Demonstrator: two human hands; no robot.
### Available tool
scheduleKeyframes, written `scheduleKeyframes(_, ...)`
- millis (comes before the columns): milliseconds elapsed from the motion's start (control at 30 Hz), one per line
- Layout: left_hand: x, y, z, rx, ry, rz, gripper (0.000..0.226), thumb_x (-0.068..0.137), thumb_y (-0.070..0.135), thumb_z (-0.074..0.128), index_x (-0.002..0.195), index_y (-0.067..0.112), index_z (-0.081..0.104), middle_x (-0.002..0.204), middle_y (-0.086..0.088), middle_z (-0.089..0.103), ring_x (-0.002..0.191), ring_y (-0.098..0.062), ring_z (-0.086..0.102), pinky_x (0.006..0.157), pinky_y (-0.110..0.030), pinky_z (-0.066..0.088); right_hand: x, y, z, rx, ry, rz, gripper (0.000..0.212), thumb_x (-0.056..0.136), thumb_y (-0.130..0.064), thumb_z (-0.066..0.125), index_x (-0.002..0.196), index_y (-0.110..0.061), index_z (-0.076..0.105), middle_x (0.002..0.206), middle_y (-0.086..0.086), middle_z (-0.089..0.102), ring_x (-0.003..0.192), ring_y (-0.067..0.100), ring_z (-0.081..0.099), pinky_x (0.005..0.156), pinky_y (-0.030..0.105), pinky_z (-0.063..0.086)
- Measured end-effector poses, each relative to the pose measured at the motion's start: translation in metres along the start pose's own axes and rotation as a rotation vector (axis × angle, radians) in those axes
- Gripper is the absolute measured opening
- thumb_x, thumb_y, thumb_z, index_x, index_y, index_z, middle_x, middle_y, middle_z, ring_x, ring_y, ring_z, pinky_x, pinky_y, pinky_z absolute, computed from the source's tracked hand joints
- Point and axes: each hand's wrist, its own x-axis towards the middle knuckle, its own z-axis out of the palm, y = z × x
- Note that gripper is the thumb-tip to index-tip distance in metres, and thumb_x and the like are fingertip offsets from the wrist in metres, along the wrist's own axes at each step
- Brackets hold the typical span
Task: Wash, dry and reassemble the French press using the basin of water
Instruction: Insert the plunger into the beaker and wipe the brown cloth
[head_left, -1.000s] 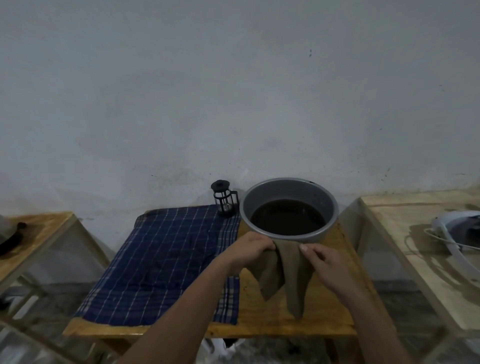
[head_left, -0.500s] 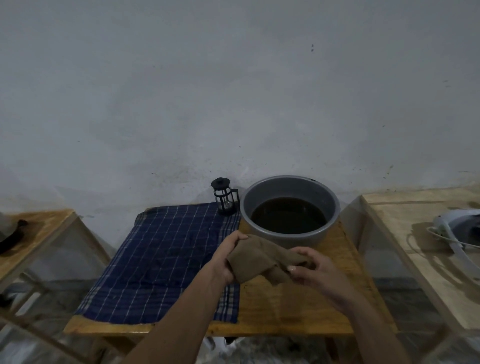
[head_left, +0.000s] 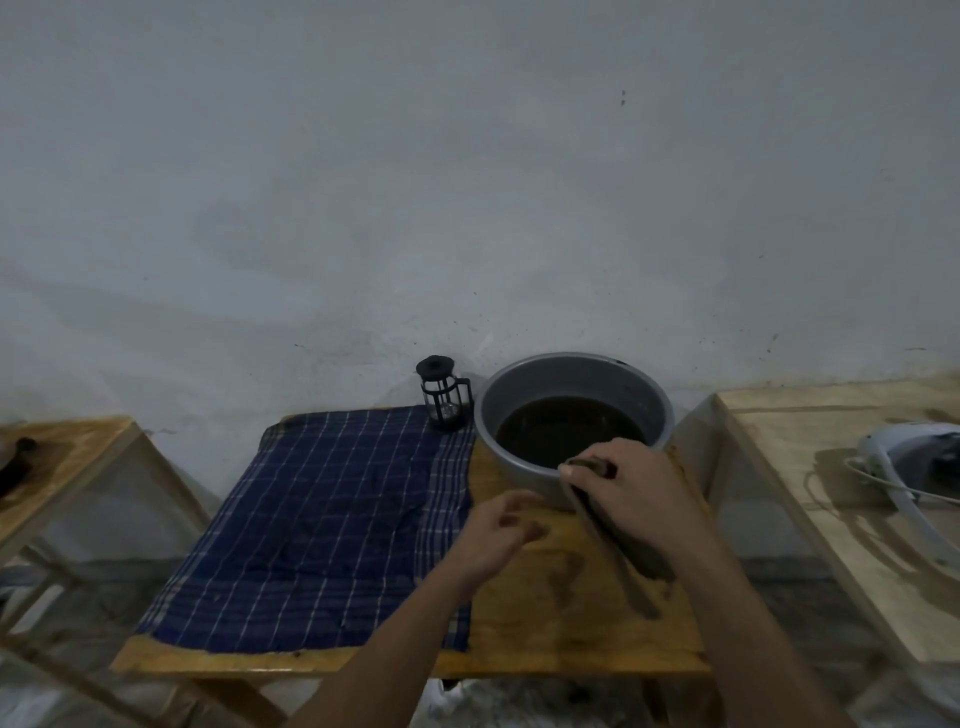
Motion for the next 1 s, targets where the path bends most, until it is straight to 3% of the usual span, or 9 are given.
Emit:
scheduleKeyframes(67, -0.003, 0.006, 0.009, 0.031, -0.12, 0.091, 0.027, 0.091, 0.026, 0.063, 0.115, 0.037, 0.056, 0.12, 0.017, 0.057, 0.106, 0.003, 0.055, 0.085, -0.02, 0.049, 0.004, -0.002, 0.0, -0.01, 0.069, 0.013, 0.021, 0.091, -0.038, 0.058, 0.078, -0.025, 0.068, 0.069, -0.013, 0.058, 0.068, 0.0, 0.053, 0.059, 0.013, 0.034)
scheduleKeyframes(167, 0.005, 0.007, 0.022, 0.089, -0.119, 0.19, 0.047, 0.085, 0.035, 0.069, 0.129, 0.034, 0.054, 0.129, 0.017, 0.056, 0.122, -0.005, 0.048, 0.105, -0.035, 0.043, 0.012, -0.001, 0.002, 0.003, 0.125, 0.024, 0.023, 0.091, -0.038, 0.057, 0.077, -0.023, 0.069, 0.072, -0.01, 0.063, 0.07, 0.0, 0.055, 0.061, 0.015, 0.038)
scheduleKeyframes(300, 0.012, 0.009, 0.032, 0.059, -0.023, 0.209, 0.037, 0.093, 0.021, 0.058, 0.13, 0.022, 0.053, 0.119, 0.006, 0.061, 0.102, -0.003, 0.059, 0.086, -0.026, 0.053, 0.015, 0.004, 0.007, 0.063, 0.179, 0.054, 0.02, 0.093, -0.036, 0.056, 0.083, -0.022, 0.066, 0.075, -0.014, 0.06, 0.072, -0.003, 0.052, 0.06, 0.012, 0.036)
scheduleKeyframes(400, 0.014, 0.006, 0.024, 0.142, 0.098, 0.206, 0.014, 0.097, 0.015, 0.051, 0.104, 0.019, 0.062, 0.093, 0.005, 0.065, 0.077, -0.003, 0.065, 0.064, -0.019, 0.054, 0.013, 0.012, 0.012, 0.196, 0.19, 0.129, 0.016, 0.092, -0.036, 0.057, 0.086, -0.023, 0.064, 0.079, -0.013, 0.058, 0.077, 0.0, 0.053, 0.061, 0.013, 0.036)
scheduleKeyframes(500, 0.016, 0.002, 0.009, 0.212, 0.127, 0.191, 0.014, 0.096, 0.017, 0.053, 0.091, 0.018, 0.065, 0.086, 0.001, 0.068, 0.077, -0.005, 0.067, 0.07, -0.023, 0.057, 0.008, 0.029, 0.012, 0.376, 0.167, 0.233, 0.02, 0.092, -0.036, 0.057, 0.088, -0.019, 0.066, 0.085, -0.003, 0.063, 0.081, 0.007, 0.057, 0.063, 0.018, 0.038)
scheduleKeyframes(600, 0.017, 0.002, -0.008, 0.23, 0.167, 0.192, 0.015, 0.095, 0.019, 0.056, 0.096, 0.019, 0.071, 0.093, 0.002, 0.07, 0.087, -0.008, 0.067, 0.076, -0.026, 0.055, -0.004, 0.051, 0.014, 0.496, 0.129, 0.346, 0.024, 0.089, -0.043, 0.058, 0.094, -0.021, 0.068, 0.093, 0.001, 0.066, 0.086, 0.013, 0.06, 0.073, 0.029, 0.048)
scheduleKeyframes(700, 0.015, 0.002, -0.023, 0.052, 0.133, 0.139, 0.015, 0.092, 0.019, 0.062, 0.098, 0.018, 0.075, 0.097, 0.002, 0.07, 0.091, -0.009, 0.065, 0.073, -0.023, 0.05, -0.015, 0.063, 0.017, 0.605, 0.141, 0.444, 0.019, 0.087, -0.043, 0.061, 0.091, -0.024, 0.065, 0.097, 0.001, 0.064, 0.091, 0.018, 0.059, 0.075, 0.036, 0.049)
scheduleKeyframes(867, 0.011, -0.015, -0.03, -0.279, -0.049, -0.131, 0.028, 0.087, 0.027, 0.067, 0.113, 0.017, 0.069, 0.117, -0.007, 0.067, 0.111, -0.026, 0.062, 0.1, -0.049, 0.049, -0.024, 0.075, 0.022, 0.744, 0.084, 0.547, 0.021, 0.084, -0.037, 0.066, 0.091, -0.017, 0.067, 0.099, 0.007, 0.063, 0.094, 0.025, 0.059, 0.084, 0.047, 0.053)
scheduleKeyframes(1000, 0.019, -0.03, -0.024, -0.384, -0.131, -0.323, 0.034, 0.087, 0.027, 0.069, 0.119, 0.016, 0.065, 0.122, -0.009, 0.067, 0.116, -0.028, 0.061, 0.104, -0.052, 0.046, -0.015, 0.089, 0.028, 0.721, 0.06, 0.641, 0.022, 0.083, -0.037, 0.068, 0.088, -0.016, 0.067, 0.097, 0.005, 0.065, 0.093, 0.023, 0.06, 0.091, 0.045, 0.048)
